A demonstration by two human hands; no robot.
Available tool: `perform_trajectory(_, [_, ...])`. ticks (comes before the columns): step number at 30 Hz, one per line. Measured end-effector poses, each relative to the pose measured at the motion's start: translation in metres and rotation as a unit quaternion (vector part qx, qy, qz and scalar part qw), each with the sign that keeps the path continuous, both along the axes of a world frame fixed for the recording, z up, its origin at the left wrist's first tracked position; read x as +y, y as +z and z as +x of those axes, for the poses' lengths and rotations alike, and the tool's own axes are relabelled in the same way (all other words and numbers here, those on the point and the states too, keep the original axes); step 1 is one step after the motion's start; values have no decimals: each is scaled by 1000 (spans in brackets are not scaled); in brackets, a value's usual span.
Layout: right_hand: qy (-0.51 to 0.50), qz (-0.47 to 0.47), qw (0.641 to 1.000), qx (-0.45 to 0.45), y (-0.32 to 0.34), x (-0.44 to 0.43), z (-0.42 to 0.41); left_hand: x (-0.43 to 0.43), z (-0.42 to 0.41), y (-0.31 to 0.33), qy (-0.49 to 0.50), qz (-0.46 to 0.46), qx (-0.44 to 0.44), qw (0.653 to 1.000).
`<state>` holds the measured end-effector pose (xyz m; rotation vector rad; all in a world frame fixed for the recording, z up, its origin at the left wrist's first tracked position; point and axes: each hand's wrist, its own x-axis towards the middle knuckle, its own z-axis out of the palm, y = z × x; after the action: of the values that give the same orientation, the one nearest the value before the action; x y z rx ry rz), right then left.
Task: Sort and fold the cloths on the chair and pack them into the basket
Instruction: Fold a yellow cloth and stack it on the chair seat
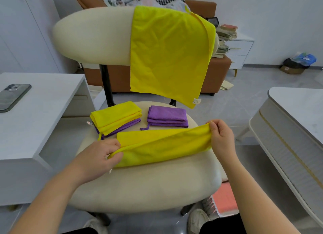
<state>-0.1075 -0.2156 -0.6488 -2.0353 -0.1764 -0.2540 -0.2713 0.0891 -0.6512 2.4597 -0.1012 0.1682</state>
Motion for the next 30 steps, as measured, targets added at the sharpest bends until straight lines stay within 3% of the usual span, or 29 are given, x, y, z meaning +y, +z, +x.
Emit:
perform_trajectory(8, [-1, 10, 1000, 7, -1, -1, -2, 3, -7, 2, 14, 113, -40, 993])
perform_trajectory(13, [-4, 16, 1000, 12, 0, -2, -2, 0, -5, 8, 62, -48, -76, 994])
perform_trajectory(19, [30, 67, 997, 2, 5, 3, -4, -12, 1, 3, 155, -196, -133, 959])
perform_trajectory(25, [147, 86, 985, -11, 14, 30, -28, -35, 18, 4, 188, -190, -157, 951])
perform_trajectory(30, [275, -25, 960, -40, 12, 57, -48, -72, 32, 8, 110, -125, -141, 976])
